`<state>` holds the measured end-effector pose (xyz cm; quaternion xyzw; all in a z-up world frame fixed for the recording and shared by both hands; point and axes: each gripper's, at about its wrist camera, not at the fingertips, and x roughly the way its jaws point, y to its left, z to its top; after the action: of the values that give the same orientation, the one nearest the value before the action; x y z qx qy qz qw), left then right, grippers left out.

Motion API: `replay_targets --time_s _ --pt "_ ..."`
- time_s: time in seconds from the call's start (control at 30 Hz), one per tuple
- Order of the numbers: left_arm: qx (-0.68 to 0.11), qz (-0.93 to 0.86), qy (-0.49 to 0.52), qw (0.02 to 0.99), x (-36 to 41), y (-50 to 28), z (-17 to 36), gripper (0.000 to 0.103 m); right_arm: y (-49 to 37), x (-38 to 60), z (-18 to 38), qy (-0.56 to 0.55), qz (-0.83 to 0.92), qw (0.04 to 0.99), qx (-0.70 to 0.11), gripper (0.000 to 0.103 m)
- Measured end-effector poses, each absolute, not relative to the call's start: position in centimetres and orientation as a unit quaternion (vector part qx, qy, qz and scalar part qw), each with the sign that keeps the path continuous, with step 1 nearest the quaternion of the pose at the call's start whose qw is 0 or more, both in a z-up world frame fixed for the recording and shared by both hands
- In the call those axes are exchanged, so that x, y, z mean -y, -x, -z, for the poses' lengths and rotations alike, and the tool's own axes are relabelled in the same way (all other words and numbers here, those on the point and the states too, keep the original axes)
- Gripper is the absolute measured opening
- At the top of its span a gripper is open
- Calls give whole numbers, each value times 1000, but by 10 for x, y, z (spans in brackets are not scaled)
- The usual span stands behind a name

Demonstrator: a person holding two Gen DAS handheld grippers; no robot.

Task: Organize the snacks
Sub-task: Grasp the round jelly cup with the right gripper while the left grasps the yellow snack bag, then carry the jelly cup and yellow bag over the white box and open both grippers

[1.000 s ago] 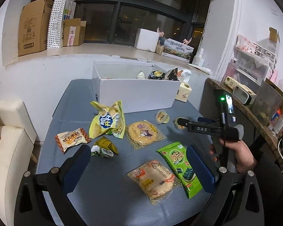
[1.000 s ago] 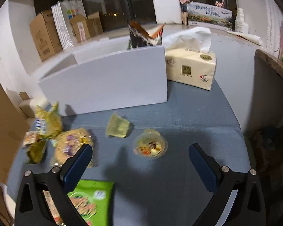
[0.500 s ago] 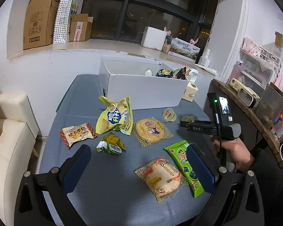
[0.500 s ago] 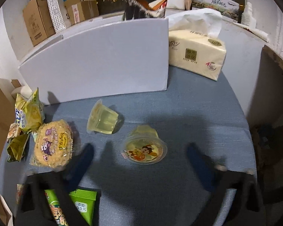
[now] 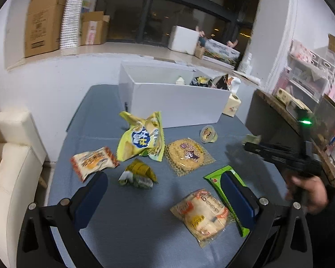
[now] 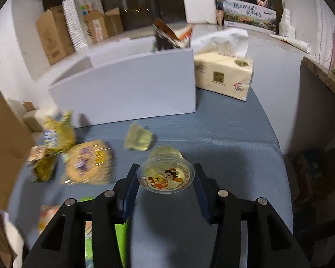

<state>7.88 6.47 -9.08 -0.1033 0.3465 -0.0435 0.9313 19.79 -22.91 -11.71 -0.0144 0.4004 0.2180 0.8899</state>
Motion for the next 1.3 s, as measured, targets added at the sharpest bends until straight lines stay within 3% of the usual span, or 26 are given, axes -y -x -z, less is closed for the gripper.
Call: replay_targets --time_s 0.5,0.57,0.6,0.63,1.07,1.3 --pt "-458 19 124 880 -87 -231 159 101 -130 230 90 -2 -260 897 -358 51" --pt "-457 24 115 882 -85 -236 161 76 -130 230 92 -2 -262 895 -361 51" --pt "-457 24 112 882 -85 -236 161 59 -130 230 92 -3 -263 895 -361 51" --pt "-455 28 116 883 -86 -235 160 55 -129 230 93 -2 -263 895 -361 51" --pt "-327 80 96 937 -66 -171 65 54 -139 219 89 -17 -284 889 -358 51" --pt "-274 84 83 954 -72 -202 5 54 -187 185 35 -15 -316 896 -311 51"
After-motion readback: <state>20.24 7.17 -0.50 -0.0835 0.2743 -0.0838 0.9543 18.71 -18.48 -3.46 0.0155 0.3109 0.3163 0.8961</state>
